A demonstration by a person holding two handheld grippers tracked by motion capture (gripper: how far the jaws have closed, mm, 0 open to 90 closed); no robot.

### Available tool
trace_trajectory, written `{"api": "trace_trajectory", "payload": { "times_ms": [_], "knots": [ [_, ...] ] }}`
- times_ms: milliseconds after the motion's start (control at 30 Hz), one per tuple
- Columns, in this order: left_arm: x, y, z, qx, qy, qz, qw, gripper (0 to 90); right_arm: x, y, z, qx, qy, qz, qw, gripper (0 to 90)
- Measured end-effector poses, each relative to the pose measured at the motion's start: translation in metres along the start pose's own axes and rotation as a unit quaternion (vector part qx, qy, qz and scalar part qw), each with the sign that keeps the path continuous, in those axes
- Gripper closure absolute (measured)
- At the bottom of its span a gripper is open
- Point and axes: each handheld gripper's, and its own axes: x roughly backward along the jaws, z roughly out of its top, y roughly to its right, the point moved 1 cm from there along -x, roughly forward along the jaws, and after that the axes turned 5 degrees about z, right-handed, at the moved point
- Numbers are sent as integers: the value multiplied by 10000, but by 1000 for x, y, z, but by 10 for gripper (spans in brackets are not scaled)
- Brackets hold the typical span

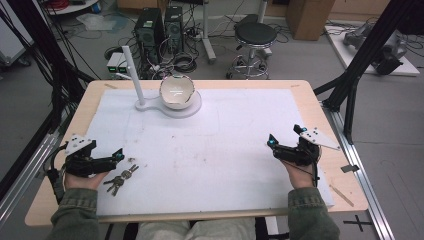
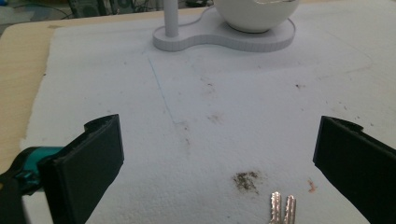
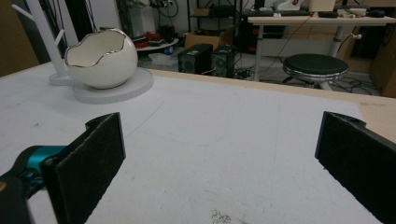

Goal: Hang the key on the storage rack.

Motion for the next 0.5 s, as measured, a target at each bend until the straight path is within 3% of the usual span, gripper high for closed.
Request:
{"api": "trace_trajectory", "payload": {
  "times_ms": [233,500],
  "knots": [
    [-2,5,0,-119,-128,-75,9998,22,0,0,0,-13,-16,1,10000,6],
    [-8,9,-2,-222,-446,-303,9983,22,-3,-2,-1,128,-109,59,9998,6]
  ]
}}
